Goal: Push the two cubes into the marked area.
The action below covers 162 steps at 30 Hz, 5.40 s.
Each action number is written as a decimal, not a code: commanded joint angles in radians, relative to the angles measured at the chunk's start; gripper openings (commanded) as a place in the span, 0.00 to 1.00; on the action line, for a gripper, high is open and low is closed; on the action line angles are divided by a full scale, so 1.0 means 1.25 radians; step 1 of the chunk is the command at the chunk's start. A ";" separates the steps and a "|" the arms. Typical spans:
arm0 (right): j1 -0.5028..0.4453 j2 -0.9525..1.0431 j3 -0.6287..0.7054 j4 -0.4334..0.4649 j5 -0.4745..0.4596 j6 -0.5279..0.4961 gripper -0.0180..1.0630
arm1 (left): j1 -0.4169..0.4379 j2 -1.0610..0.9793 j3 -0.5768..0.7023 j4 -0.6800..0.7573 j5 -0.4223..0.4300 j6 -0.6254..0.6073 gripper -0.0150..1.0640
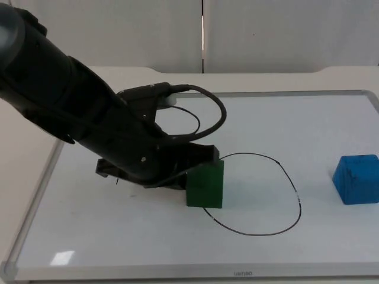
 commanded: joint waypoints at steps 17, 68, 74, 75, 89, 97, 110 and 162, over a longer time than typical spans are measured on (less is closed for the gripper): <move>-0.006 -0.001 0.007 -0.001 -0.007 -0.002 0.99 | -0.028 0.027 -0.024 -0.020 0.037 0.000 0.01; -0.006 -0.001 0.007 -0.001 -0.007 -0.002 0.99 | -0.052 -0.671 0.146 0.316 -0.019 -0.011 0.01; -0.006 -0.001 0.007 -0.001 -0.007 -0.002 0.99 | -0.052 -0.779 0.192 0.325 0.042 -0.047 0.01; -0.006 -0.001 0.007 -0.001 -0.007 -0.002 0.99 | -0.052 -0.799 0.199 0.347 0.059 -0.066 0.01; -0.006 -0.001 0.007 -0.001 -0.007 -0.002 0.99 | -0.052 -1.046 0.200 1.008 0.399 -0.616 0.01; -0.006 -0.001 0.007 -0.001 -0.007 -0.002 0.99 | -0.052 -1.264 0.200 1.003 0.561 -0.617 0.01; -0.006 -0.001 0.007 -0.001 -0.007 -0.002 0.99 | -0.052 -1.503 0.200 1.002 0.678 -0.617 0.01; -0.006 -0.001 0.007 0.003 -0.007 0.000 0.99 | -0.052 -1.608 0.356 1.006 0.733 -0.638 0.01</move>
